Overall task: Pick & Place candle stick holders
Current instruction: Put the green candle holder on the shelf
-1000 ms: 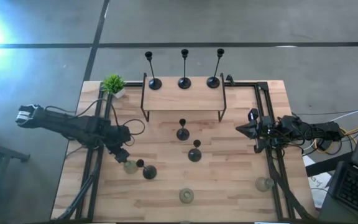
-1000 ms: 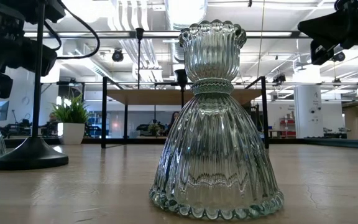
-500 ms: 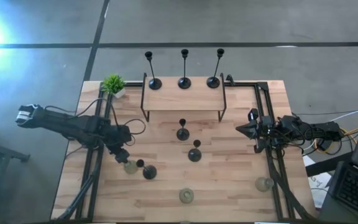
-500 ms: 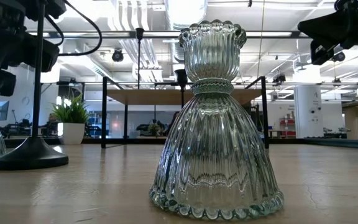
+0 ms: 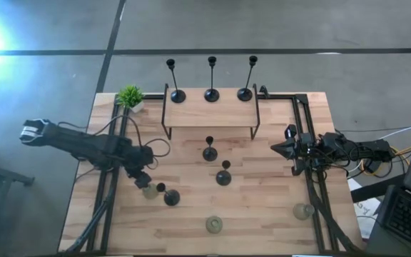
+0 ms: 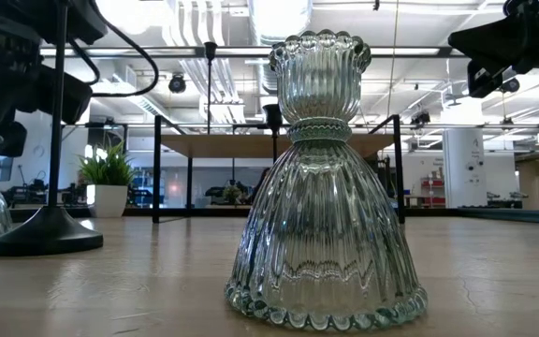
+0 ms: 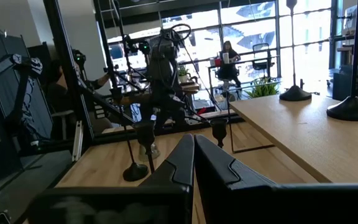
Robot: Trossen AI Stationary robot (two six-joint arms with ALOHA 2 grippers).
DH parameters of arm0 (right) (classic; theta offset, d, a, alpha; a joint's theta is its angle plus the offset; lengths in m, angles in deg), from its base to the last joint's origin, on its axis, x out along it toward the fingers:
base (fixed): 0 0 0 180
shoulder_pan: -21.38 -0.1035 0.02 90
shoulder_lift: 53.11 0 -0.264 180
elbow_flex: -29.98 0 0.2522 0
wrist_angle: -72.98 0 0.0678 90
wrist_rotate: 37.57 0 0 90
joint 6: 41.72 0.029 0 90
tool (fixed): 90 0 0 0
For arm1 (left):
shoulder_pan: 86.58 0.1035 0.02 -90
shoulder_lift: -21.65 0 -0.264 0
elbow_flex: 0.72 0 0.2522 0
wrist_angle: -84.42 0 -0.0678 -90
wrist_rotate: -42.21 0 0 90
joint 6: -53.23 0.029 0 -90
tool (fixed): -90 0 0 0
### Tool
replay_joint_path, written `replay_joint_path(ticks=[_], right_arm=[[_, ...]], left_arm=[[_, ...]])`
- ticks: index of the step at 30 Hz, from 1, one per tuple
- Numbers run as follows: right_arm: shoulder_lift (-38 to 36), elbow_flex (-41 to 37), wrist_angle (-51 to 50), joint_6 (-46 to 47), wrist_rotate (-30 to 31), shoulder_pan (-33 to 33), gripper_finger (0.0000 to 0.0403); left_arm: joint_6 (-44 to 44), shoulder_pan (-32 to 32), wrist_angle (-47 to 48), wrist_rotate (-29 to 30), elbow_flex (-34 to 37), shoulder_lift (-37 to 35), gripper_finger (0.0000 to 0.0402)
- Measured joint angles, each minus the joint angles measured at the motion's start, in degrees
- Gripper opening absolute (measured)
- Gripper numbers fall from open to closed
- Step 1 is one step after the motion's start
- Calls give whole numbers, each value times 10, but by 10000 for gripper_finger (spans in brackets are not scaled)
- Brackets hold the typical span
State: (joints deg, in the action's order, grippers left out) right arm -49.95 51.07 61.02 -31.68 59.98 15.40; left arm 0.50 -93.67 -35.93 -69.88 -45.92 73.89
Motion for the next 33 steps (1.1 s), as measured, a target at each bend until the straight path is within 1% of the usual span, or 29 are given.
replay_joint_path(ticks=[4,8,11,14,20,21,24,29,33], right_arm=[[0,0,0,-1,0,0,8],[0,0,0,-1,0,0,8],[0,0,0,0,0,0,8],[0,0,0,-1,0,0,8],[0,0,0,0,0,0,8],[0,0,0,0,0,0,8],[0,0,0,-1,0,0,8],[0,0,0,-1,0,0,8],[0,0,0,-1,0,0,8]], left_arm=[[2,0,-3,7,3,17,209],[8,0,-9,1,8,28,209],[15,0,-8,1,9,31,198],[25,0,-9,0,9,30,164],[41,0,-11,5,9,30,51],[44,0,-8,10,8,30,41],[51,0,-9,26,11,30,32],[54,0,-10,18,10,29,32],[54,0,31,10,-20,22,32]])
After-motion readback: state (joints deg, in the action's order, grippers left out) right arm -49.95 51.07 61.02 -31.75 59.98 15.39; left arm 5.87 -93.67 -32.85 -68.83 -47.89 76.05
